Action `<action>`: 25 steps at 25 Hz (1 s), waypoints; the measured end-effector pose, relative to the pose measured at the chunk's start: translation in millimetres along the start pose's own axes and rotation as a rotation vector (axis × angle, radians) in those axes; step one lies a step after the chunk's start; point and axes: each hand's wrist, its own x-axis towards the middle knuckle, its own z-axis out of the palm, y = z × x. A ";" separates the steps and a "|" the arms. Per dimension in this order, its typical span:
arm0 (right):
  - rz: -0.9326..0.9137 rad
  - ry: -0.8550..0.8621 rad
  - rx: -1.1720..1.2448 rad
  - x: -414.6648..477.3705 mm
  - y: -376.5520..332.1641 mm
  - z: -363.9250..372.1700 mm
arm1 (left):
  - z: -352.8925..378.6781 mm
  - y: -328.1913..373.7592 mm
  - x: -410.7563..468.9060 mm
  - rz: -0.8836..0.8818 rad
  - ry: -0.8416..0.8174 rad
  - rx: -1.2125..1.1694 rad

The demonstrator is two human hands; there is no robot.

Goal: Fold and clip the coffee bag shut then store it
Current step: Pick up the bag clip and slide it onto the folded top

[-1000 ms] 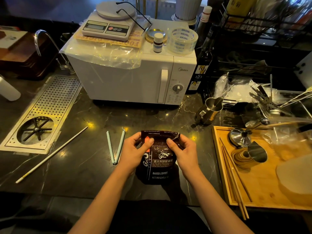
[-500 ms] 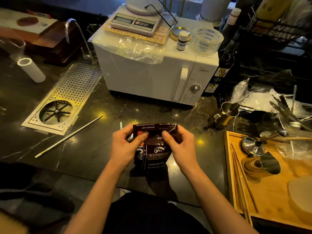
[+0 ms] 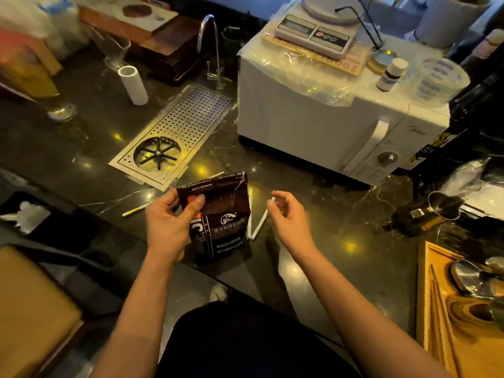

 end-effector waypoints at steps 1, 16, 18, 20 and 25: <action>0.036 -0.015 -0.099 3.9 9.8 6.7 | -5.2 -0.1 4.3 0.002 0.024 0.004; 0.076 -0.148 -0.821 7.4 44.2 38.9 | -12.1 -20.4 33.5 -0.036 0.057 -0.002; 0.072 -0.118 -0.684 10.7 48.4 32.9 | -6.3 -20.6 33.6 -0.048 0.046 -0.012; 0.073 -0.051 -0.478 13.8 51.7 19.3 | 3.4 -20.8 33.5 -0.059 0.022 -0.020; 0.052 0.097 -0.101 6.2 40.6 -39.9 | 50.4 -19.1 30.1 -0.065 -0.105 0.031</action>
